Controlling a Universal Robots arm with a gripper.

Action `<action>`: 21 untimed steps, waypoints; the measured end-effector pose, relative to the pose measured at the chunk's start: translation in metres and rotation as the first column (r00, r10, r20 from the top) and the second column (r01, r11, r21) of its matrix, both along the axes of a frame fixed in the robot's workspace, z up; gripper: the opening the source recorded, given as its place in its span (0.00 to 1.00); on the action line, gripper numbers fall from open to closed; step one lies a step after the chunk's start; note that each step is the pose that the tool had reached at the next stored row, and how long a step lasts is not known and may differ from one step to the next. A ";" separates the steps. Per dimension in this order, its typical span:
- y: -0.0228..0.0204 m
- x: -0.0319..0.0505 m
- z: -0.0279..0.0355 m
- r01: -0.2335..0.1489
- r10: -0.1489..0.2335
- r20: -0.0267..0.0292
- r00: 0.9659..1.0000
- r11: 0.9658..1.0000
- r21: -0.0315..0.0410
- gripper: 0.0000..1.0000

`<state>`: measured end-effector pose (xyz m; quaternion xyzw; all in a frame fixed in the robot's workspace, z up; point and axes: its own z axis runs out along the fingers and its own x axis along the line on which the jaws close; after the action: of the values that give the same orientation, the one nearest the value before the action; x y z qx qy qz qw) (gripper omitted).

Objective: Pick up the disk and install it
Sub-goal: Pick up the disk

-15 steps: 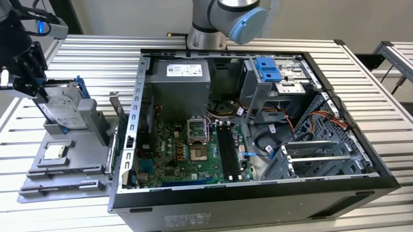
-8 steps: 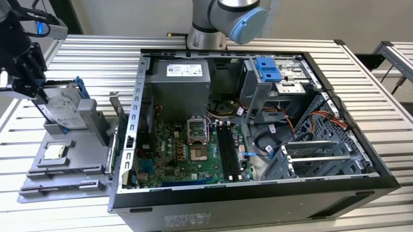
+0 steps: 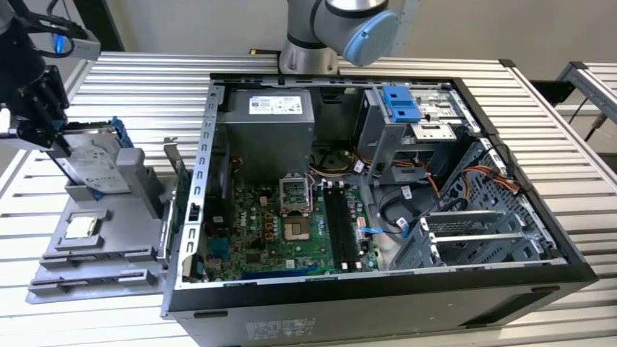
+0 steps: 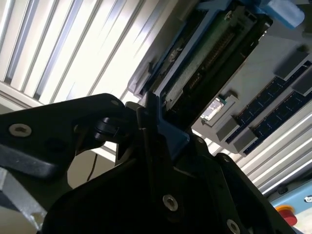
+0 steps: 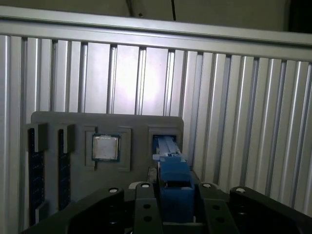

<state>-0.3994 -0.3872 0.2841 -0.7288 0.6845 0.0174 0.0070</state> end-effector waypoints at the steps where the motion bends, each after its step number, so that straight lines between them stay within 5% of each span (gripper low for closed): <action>1: 0.0000 0.0000 0.0000 0.000 0.000 0.000 1.000 1.000 0.000 0.00; 21: 0.0006 0.0000 0.0000 0.000 0.000 0.000 1.000 1.000 0.000 0.00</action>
<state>-0.3994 -0.3866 0.2841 -0.7288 0.6845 0.0174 0.0070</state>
